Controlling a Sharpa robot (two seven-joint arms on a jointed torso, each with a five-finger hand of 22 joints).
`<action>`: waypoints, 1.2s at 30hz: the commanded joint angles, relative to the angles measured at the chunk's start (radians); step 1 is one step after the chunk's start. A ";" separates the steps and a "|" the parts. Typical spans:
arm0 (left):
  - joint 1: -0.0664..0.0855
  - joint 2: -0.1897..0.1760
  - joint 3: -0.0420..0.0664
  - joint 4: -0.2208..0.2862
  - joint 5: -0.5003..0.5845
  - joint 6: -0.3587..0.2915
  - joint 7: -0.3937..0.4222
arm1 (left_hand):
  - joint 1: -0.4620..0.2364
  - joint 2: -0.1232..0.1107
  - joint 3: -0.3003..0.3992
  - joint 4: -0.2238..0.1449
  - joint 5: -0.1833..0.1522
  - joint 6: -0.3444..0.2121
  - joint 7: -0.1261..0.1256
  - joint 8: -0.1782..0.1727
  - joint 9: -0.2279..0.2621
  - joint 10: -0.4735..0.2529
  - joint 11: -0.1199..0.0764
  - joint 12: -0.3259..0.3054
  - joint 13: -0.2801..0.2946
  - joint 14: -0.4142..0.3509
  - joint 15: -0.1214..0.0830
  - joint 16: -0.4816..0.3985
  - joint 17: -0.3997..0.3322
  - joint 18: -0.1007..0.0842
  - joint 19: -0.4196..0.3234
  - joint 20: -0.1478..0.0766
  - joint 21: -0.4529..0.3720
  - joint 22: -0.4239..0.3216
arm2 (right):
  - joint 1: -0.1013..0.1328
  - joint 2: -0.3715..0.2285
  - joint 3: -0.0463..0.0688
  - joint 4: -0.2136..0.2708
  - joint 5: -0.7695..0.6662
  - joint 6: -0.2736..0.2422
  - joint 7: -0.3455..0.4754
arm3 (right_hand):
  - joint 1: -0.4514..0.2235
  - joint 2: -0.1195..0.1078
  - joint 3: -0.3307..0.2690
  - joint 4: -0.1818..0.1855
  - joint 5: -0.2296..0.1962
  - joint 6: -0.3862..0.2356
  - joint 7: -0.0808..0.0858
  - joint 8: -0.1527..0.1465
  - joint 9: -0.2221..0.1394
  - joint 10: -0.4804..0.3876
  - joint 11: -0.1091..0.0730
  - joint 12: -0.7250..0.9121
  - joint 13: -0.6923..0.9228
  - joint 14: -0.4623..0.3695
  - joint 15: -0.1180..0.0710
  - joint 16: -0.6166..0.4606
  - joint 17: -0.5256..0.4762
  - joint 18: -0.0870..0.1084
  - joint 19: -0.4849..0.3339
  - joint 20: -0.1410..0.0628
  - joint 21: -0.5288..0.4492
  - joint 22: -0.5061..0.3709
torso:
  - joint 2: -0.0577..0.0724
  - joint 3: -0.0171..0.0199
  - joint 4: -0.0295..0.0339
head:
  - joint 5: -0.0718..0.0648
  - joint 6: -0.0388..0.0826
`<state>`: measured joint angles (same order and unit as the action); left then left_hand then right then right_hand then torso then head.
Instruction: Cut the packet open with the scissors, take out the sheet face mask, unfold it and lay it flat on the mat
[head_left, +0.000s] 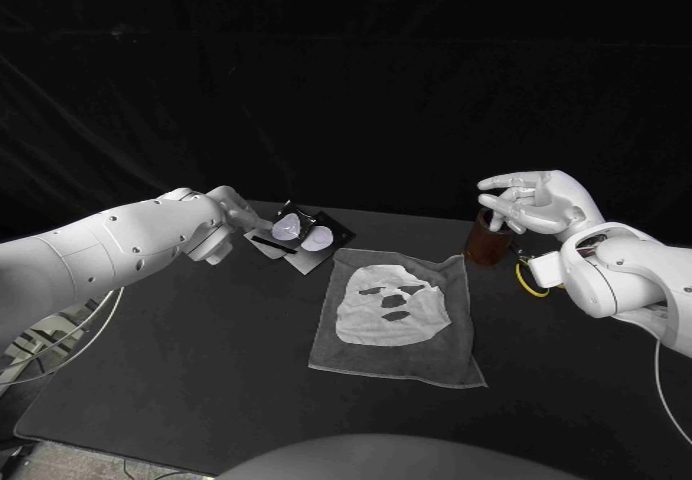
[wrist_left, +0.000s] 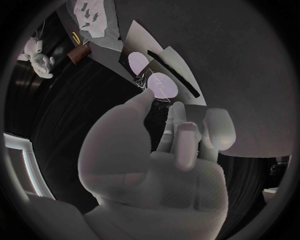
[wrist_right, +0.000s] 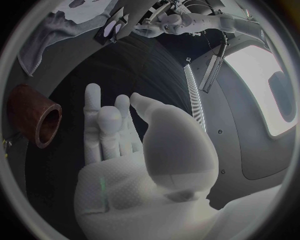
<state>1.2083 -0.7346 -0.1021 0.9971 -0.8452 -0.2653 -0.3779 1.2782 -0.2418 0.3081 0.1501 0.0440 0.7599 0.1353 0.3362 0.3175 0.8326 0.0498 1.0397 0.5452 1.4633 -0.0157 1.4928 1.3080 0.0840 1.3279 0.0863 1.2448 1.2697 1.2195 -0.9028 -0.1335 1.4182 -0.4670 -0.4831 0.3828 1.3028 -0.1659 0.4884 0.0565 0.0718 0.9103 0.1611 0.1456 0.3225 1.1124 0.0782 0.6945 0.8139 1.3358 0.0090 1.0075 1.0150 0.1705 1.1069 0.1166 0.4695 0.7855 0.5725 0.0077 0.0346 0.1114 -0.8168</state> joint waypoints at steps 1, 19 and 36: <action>0.000 0.001 0.000 0.007 -0.050 -0.002 0.009 | 0.105 0.059 -0.257 0.100 0.004 -0.039 -0.016 -0.006 -0.018 -0.046 -0.007 -0.003 -0.014 -0.018 -0.003 -0.033 0.026 0.023 -0.035 0.000 -0.048 -0.042 | 0.000 0.001 0.001 -0.001 0.001 0.009 0.001 | -0.008 0.002 -0.003 0.003 -0.007 -0.001 0.008 0.002 0.002 -0.007 0.001 -0.002 0.000 -0.004 -0.001 -0.002 -0.001 0.011 -0.007 -0.001 -0.006 -0.001 | 0.000 0.0004 0.0001 | 0.001 0.000; 0.000 -0.085 0.007 0.172 0.182 -0.181 0.500 | 0.294 0.131 -0.197 0.138 0.004 0.016 0.037 0.037 -0.051 -0.124 0.057 -0.169 -0.203 -0.405 0.053 -0.400 -0.556 0.099 -0.297 0.044 -0.496 -0.416 | -0.005 0.006 0.001 -0.001 -0.045 0.054 -0.027 | 0.009 0.007 0.020 -0.014 0.002 0.004 0.016 0.025 0.010 -0.081 0.012 -0.079 -0.080 -0.140 0.013 -0.215 -0.165 0.008 -0.051 0.012 -0.063 -0.035 | -0.001 -0.0014 -0.0021 | -0.086 0.004; -0.054 -0.170 0.006 0.443 0.289 -0.056 0.651 | 0.310 0.111 -0.121 0.135 0.005 0.045 0.034 0.040 -0.075 -0.055 0.052 -0.194 -0.262 -0.369 0.050 -0.381 -0.554 0.101 -0.266 0.043 -0.530 -0.454 | -0.057 0.011 -0.001 0.040 -0.485 0.140 -0.286 | 0.015 0.029 0.063 -0.090 0.050 0.064 -0.017 0.043 0.003 0.145 -0.028 -0.301 -0.363 0.139 -0.035 0.053 0.078 0.012 0.094 -0.036 0.012 0.002 | 0.002 0.0006 -0.0031 | -0.193 -0.029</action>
<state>1.1581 -0.9034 -0.0961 1.4274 -0.5470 -0.3799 0.2215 1.5858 -0.1277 0.1848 0.2845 0.0440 0.7978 0.1692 0.3771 0.2434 0.7720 0.1043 0.8426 0.2831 1.0874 0.0359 1.1050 0.7449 0.1782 1.0582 0.1294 0.7116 0.8155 1.1663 -0.8925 -0.1348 1.4518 -0.7746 -0.3671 0.2116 1.3235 -0.1391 0.5519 -0.0296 0.1186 0.9715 0.1440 0.1915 0.3258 1.2450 0.0542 0.3859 0.4449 1.4512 -0.0219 1.0341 1.0712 0.1765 1.1958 0.0826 0.4765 0.7842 0.5737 0.0070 0.0314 -0.0734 -0.8406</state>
